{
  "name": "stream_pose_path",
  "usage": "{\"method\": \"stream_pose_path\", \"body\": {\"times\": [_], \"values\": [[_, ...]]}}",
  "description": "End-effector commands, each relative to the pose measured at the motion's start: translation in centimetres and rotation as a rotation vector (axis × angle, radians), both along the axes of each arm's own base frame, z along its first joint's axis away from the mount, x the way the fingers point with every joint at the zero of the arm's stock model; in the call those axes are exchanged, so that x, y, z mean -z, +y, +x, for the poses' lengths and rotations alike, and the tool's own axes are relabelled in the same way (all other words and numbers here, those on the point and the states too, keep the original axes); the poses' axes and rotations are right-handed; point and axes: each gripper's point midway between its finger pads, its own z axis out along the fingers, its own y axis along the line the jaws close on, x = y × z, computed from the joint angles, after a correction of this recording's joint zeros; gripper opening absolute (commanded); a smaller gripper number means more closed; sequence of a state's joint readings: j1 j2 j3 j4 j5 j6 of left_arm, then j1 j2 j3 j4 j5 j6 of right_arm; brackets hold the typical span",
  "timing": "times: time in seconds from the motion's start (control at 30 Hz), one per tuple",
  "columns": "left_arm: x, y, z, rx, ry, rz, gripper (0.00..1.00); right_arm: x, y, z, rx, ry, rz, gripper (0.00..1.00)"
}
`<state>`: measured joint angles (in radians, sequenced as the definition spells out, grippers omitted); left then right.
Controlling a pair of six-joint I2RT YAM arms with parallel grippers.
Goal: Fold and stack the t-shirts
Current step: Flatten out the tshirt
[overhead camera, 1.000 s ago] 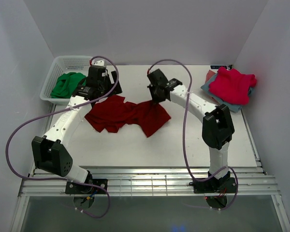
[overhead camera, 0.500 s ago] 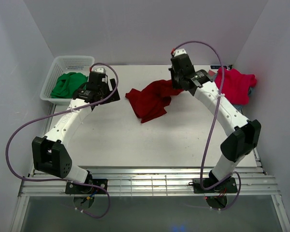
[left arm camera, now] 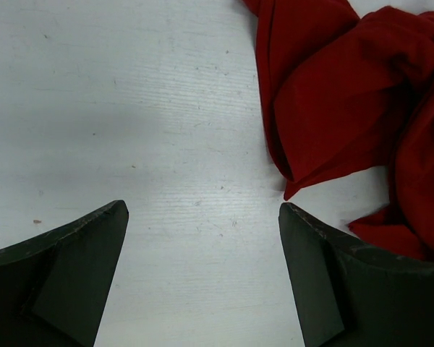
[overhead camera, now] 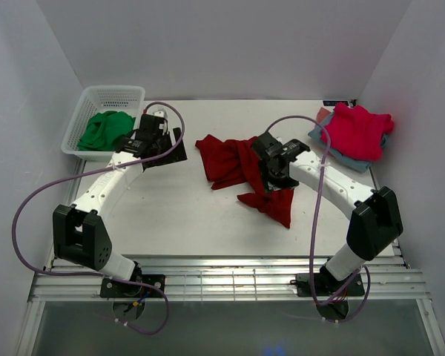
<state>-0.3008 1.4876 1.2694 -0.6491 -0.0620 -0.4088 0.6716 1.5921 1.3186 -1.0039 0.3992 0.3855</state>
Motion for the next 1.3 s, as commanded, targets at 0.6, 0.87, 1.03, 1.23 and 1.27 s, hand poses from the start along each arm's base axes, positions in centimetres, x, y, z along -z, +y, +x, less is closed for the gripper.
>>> {"method": "stream_pose_path", "body": {"times": [0.6, 0.87, 1.03, 1.23, 1.27], "values": [[2.1, -1.9, -3.5, 0.087, 0.009, -0.143, 0.96, 0.0, 3.8, 16.7, 0.011, -0.269, 0.085, 0.60], [3.1, -2.8, -3.5, 0.100, 0.030, -0.186, 0.95, 1.8, 2.4, 20.1, -0.002, -0.271, 0.093, 0.58], [3.2, -2.7, -3.6, 0.108, 0.031, -0.179, 0.94, 2.9, 3.1, 21.3, -0.033, -0.269, 0.137, 0.57], [4.2, -2.6, -4.4, 0.102, 0.060, -0.182, 0.94, 2.9, 4.3, 22.3, -0.054, -0.284, 0.218, 0.53], [4.3, -2.6, -4.5, 0.100, 0.062, -0.183, 0.94, 3.0, 4.4, 22.4, -0.056, -0.282, 0.220, 0.48]]}}
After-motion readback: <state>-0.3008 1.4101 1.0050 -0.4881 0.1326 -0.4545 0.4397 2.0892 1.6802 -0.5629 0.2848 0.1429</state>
